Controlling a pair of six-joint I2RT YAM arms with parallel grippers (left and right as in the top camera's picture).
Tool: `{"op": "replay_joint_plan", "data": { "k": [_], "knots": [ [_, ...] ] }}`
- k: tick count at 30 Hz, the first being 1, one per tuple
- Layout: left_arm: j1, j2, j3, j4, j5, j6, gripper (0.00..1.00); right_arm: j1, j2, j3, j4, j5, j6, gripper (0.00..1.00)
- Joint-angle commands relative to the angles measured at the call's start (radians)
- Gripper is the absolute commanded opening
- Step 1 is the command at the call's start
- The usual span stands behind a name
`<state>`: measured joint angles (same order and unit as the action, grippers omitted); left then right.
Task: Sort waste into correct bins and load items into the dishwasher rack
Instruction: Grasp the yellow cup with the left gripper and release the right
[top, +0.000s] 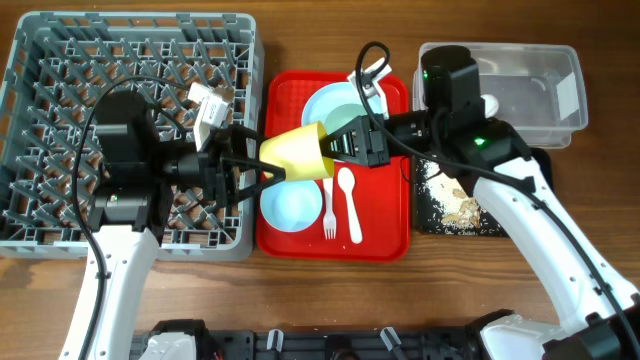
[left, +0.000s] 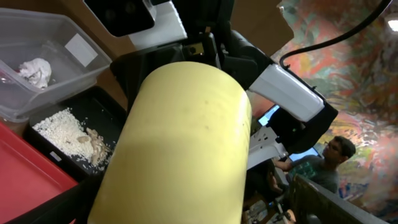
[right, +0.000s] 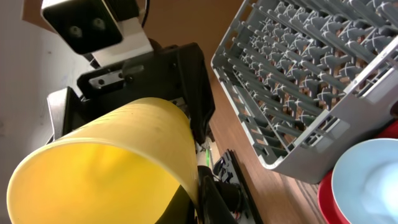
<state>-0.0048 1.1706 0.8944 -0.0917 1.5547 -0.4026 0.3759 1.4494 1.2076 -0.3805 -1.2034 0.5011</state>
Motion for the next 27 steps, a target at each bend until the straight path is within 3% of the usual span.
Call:
{"op": "replay_joint_plan", "data": {
  "k": [1,11,16,27],
  "knots": [
    [-0.005,0.008,0.010,0.014,0.019,-0.059,0.91,0.000,0.006,0.010,0.002,-0.002,0.004,0.04],
    [-0.123,0.008,0.010,0.020,-0.072,-0.062,0.86,0.000,0.006,0.010,0.002,-0.002,0.007,0.04],
    [-0.123,0.008,0.010,0.067,-0.089,-0.062,0.78,0.000,0.006,0.010,0.001,-0.010,0.007,0.04],
    [-0.095,0.008,0.010,0.077,-0.138,-0.063,0.77,0.000,0.006,0.010,-0.001,-0.013,0.007,0.04]
  ]
}}
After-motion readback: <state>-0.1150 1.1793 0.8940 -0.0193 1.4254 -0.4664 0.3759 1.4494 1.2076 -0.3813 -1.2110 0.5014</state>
